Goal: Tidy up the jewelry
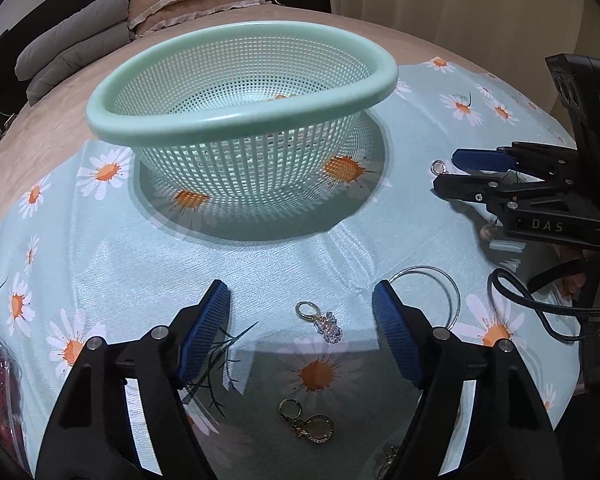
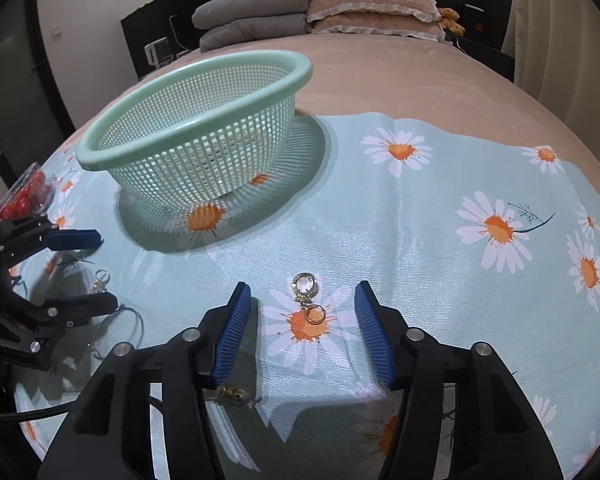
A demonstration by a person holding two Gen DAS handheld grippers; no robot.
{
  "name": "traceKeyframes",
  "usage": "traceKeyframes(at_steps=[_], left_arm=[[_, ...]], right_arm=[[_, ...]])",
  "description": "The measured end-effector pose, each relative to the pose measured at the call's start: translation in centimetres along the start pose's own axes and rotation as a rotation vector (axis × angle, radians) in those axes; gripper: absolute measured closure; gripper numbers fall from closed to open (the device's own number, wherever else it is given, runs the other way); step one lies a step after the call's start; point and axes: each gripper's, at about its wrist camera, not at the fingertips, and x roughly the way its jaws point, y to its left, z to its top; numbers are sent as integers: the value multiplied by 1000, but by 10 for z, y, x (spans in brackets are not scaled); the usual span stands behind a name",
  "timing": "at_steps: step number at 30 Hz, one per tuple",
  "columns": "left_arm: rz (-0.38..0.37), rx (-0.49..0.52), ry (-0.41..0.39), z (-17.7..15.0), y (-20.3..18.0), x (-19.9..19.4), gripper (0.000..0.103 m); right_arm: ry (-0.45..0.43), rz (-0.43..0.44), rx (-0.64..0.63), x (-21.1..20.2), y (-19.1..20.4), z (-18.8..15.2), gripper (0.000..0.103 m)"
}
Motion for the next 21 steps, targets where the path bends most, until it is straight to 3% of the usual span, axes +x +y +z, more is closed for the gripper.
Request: traceKeyframes(at_steps=[4, 6, 9, 11, 18, 21], left_arm=[[-19, 18, -2, -1, -4, 3, 34], [-35, 27, -5, -2, -5, 2, 40], [-58, 31, -5, -3, -6, 1, 53], [-69, 34, -5, -3, -7, 0, 69], [-124, 41, 4, -4, -9, -1, 97], [-122, 39, 5, -5, -8, -2, 99]], right_arm=[[1, -15, -33, 2, 5, -2, 71], [1, -22, -54, 3, 9, -4, 74], [2, -11, -67, 3, 10, -3, 81], [5, 1, -73, 4, 11, -4, 90], [4, 10, -80, 4, 12, -4, 93], [1, 25, -81, 2, 12, -3, 96]])
